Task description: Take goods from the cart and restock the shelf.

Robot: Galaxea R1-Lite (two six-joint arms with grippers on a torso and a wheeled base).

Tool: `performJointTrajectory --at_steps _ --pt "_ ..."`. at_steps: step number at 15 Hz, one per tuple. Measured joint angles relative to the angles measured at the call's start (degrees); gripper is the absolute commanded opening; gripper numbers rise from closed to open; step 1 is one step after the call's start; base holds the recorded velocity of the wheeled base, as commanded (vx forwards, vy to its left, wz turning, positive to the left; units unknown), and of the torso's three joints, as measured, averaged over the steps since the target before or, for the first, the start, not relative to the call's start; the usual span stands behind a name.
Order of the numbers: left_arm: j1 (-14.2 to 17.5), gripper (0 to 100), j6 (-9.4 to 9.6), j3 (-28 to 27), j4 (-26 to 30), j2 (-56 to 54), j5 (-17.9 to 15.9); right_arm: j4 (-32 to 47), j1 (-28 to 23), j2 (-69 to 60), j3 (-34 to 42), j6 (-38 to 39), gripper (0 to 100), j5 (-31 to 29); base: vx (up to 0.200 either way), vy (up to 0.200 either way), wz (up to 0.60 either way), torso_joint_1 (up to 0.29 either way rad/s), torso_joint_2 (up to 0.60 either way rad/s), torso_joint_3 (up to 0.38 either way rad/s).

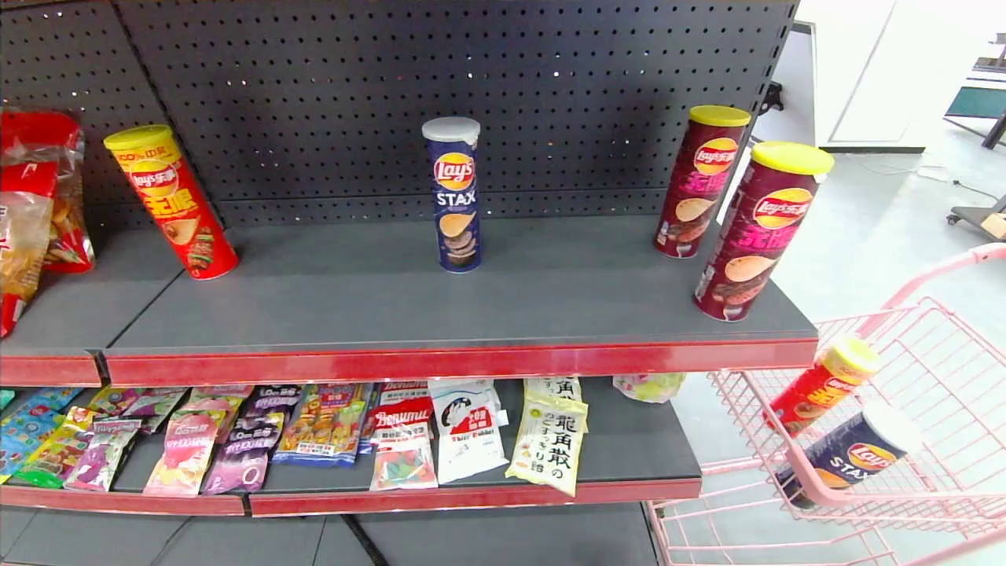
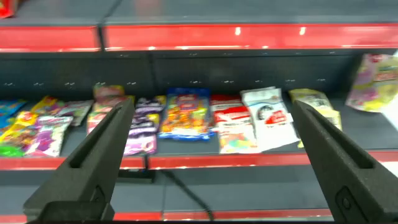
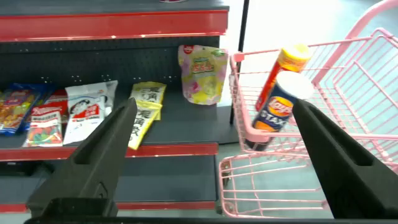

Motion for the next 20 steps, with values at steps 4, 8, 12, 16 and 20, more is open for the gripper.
performJointTrajectory --at_steps 4,8,12,16,20 --pt "0.11 100 0.0 0.0 -0.02 0.0 -0.02 0.02 0.05 0.0 0.0 0.0 100 -0.05 0.0 -0.05 0.0 0.002 0.0 0.001" --pt "0.06 100 0.0 0.0 0.0 0.0 0.04 -0.02 0.0 0.0 -0.02 0.18 100 0.0 0.0 0.0 -0.6 0.0 0.0 0.005" --pt "0.0 100 0.0 0.0 -0.02 0.0 0.0 0.0 0.05 0.0 0.0 0.18 100 -0.07 0.0 0.0 -0.6 0.006 0.0 0.001" --pt "0.0 100 0.02 0.0 0.0 0.0 -0.02 0.05 0.0 0.0 0.0 -0.02 100 -0.05 0.0 0.0 -0.15 0.002 0.0 -0.001" --pt "0.02 100 0.0 0.0 -0.02 0.0 0.01 0.0 0.05 0.0 0.0 0.16 100 0.0 0.0 0.0 0.0 -0.077 0.19 0.115"
